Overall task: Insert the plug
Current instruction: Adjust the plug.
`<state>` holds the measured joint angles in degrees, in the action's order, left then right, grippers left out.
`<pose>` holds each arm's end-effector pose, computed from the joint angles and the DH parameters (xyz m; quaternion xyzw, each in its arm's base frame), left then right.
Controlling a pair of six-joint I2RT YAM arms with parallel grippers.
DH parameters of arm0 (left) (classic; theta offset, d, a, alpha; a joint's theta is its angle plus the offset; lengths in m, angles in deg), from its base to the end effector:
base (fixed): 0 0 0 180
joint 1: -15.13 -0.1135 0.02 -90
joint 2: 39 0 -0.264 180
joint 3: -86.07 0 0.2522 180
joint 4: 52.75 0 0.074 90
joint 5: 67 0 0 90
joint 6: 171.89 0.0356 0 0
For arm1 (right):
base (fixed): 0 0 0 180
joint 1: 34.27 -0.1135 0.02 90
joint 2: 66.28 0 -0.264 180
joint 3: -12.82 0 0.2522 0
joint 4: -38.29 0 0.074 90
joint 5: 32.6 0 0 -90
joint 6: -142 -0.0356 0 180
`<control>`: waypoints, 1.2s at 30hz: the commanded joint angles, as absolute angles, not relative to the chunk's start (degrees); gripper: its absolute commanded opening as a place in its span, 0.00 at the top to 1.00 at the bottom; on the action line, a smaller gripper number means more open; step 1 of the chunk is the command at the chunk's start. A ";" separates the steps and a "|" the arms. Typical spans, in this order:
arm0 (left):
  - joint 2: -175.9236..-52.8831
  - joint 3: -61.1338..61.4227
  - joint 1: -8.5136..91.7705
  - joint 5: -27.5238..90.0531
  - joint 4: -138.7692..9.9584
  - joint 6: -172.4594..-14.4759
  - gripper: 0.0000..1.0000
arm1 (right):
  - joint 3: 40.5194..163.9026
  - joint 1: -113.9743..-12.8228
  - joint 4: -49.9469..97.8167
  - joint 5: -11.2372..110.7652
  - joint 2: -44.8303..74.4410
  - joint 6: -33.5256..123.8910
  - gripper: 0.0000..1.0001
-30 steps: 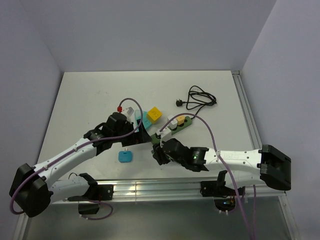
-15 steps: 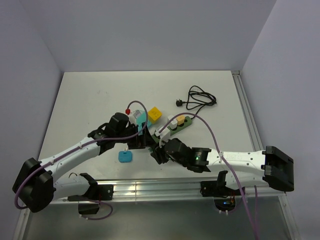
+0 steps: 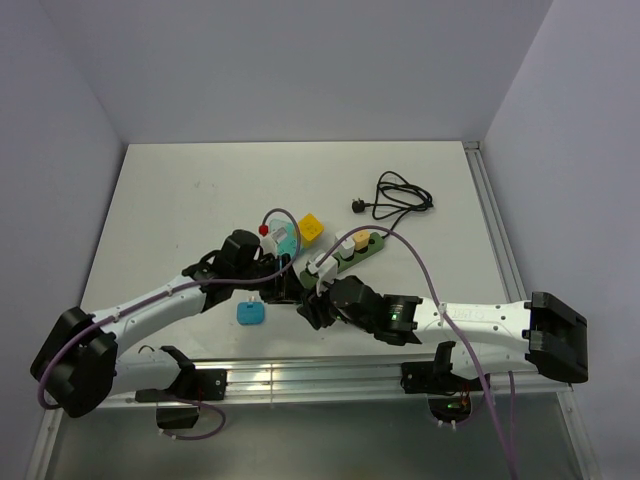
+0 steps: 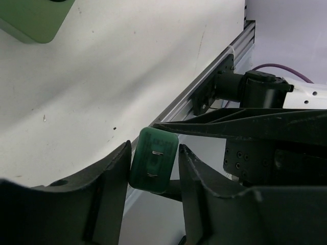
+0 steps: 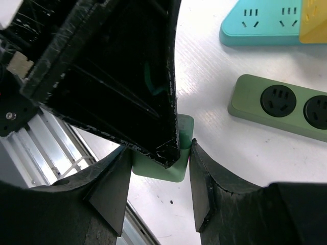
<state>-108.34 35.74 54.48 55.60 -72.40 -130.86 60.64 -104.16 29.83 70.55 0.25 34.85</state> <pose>0.1785 -0.1711 0.2134 0.0486 0.8722 -0.4711 0.1220 0.0937 0.2324 0.2251 -0.3231 0.7861 0.2857 0.4428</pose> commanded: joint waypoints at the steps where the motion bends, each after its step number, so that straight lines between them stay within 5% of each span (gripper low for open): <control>1: -108.61 36.28 54.68 58.69 -68.09 -131.11 0.54 | 62.08 -104.67 33.41 69.18 -0.71 36.18 0.93; 5: -109.22 36.54 54.77 60.00 -67.21 -131.11 0.67 | 62.17 -104.67 33.67 68.92 -0.45 36.44 0.92; 9: -108.61 36.54 54.77 59.04 -67.65 -130.93 1.00 | 62.26 -104.58 33.76 68.83 -0.18 36.35 0.87; 13: -107.03 37.07 54.77 58.08 -67.56 -131.37 1.00 | 60.68 -104.67 34.90 68.92 -1.49 36.09 0.73; 15: -105.89 37.16 54.68 57.29 -67.56 -132.07 1.00 | 58.58 -104.59 37.18 69.09 -2.81 35.92 0.50; 18: -104.39 37.42 54.68 55.97 -67.04 -133.83 1.00 | 56.82 -104.58 38.85 70.23 -5.10 35.56 0.36; 28: -101.23 36.89 52.14 54.81 -64.93 -136.90 1.00 | 51.19 -104.59 44.83 73.05 -11.43 34.95 0.20; 36: -98.68 39.00 48.53 57.81 -58.07 -143.76 1.00 | 45.22 -104.76 54.67 75.51 -14.85 34.95 0.20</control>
